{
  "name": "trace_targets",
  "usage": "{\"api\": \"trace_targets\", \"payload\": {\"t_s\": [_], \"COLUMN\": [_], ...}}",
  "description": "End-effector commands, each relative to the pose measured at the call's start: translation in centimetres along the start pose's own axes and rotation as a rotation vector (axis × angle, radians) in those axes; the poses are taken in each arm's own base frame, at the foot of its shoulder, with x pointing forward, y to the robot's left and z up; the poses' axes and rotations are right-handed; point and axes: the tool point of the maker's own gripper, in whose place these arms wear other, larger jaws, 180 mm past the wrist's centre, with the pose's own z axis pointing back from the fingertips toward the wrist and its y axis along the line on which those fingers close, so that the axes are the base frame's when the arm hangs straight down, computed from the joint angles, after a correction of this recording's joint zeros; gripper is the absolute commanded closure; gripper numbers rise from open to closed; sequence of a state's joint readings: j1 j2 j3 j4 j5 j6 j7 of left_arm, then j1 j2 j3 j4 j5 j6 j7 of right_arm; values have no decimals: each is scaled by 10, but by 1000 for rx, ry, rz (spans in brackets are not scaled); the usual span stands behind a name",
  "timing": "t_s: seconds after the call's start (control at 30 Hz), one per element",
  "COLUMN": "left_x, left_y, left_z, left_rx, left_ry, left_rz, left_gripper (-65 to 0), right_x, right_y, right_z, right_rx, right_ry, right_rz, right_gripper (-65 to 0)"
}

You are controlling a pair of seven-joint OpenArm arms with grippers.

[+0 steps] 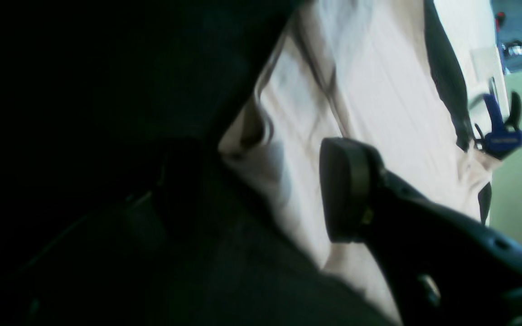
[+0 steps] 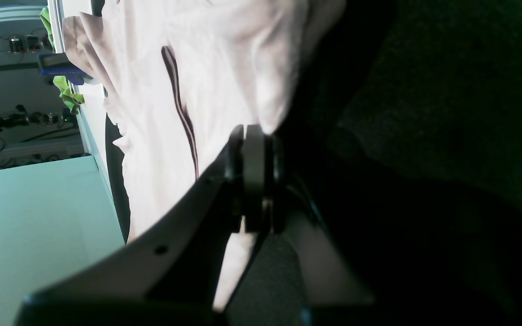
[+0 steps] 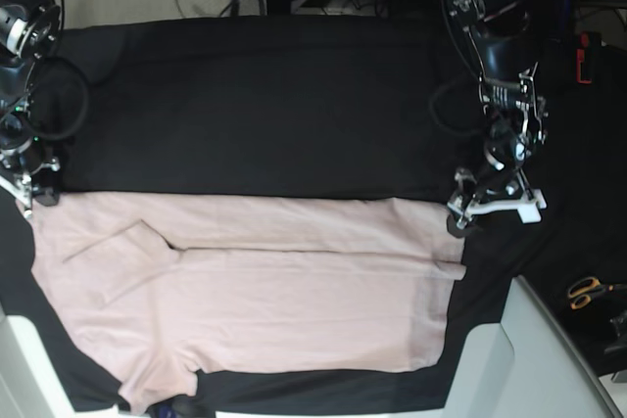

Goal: Fold the T-shirt properly
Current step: 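Grasp the folded edge with both grippers and drag it away from the hem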

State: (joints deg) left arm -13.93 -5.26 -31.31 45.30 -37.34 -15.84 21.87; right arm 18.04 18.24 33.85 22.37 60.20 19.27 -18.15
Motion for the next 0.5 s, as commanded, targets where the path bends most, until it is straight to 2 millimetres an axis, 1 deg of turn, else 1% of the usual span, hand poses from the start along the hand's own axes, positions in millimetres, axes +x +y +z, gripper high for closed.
{"api": "trace_targets", "payload": {"t_s": [0.0, 0.1, 0.3, 0.33, 0.37, 0.47], "left_x": [8, 3, 1, 1, 1, 2], "left_y": [-8, -9, -9, -9, -9, -7], "left_z": [-4, -10, -11, -11, -11, -10], "left_rx": [-15, -11, -9, -9, -9, -5], "left_ry": [-7, 11, 17, 17, 17, 15], "left_rz": [-1, 18, 23, 23, 23, 21], "left_gripper": [-405, -403, -397, -378, -344, -169], "right_x": [18, 19, 19, 19, 19, 19], "right_y": [12, 12, 12, 12, 12, 12], "right_z": [0, 1, 1, 1, 1, 1], "right_rx": [30, 30, 30, 30, 30, 30], "right_ry": [-35, -36, -37, -37, -37, -37], "right_rz": [10, 10, 11, 11, 11, 11], "right_gripper": [-2, -2, -2, -2, -2, -2]}}
